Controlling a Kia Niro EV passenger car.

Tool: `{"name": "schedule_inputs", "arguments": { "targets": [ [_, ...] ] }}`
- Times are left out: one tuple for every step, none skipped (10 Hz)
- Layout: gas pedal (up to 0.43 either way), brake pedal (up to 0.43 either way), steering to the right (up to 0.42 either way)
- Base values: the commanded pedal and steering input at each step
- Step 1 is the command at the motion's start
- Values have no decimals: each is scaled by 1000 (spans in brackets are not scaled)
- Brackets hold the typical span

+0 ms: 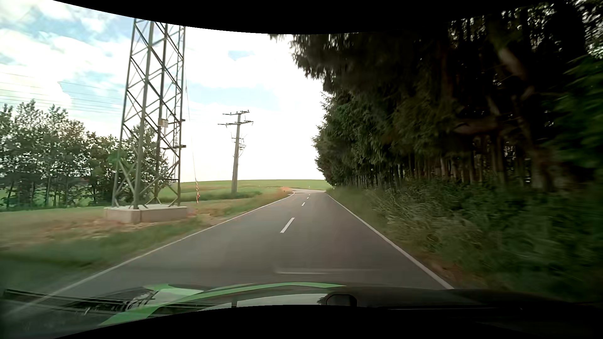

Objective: Follow the waypoints while adhering to traffic rules and regulations

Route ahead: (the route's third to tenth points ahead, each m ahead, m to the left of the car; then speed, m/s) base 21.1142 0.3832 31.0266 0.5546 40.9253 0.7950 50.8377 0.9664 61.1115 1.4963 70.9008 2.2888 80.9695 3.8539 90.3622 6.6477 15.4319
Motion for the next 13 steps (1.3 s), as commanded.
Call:
{"name": "schedule_inputs", "arguments": {
  "targets": [
    [87, 0, 2],
    [79, 0, 2],
    [79, 0, 2],
    [67, 0, 2],
    [59, 0, 2],
    [59, 0, 2],
    [59, 0, 2],
    [79, 0, 1],
    [98, 0, 1],
    [110, 0, 0],
    [118, 0, 0],
    [138, 0, -1],
    [138, 0, -2]
  ]
}}
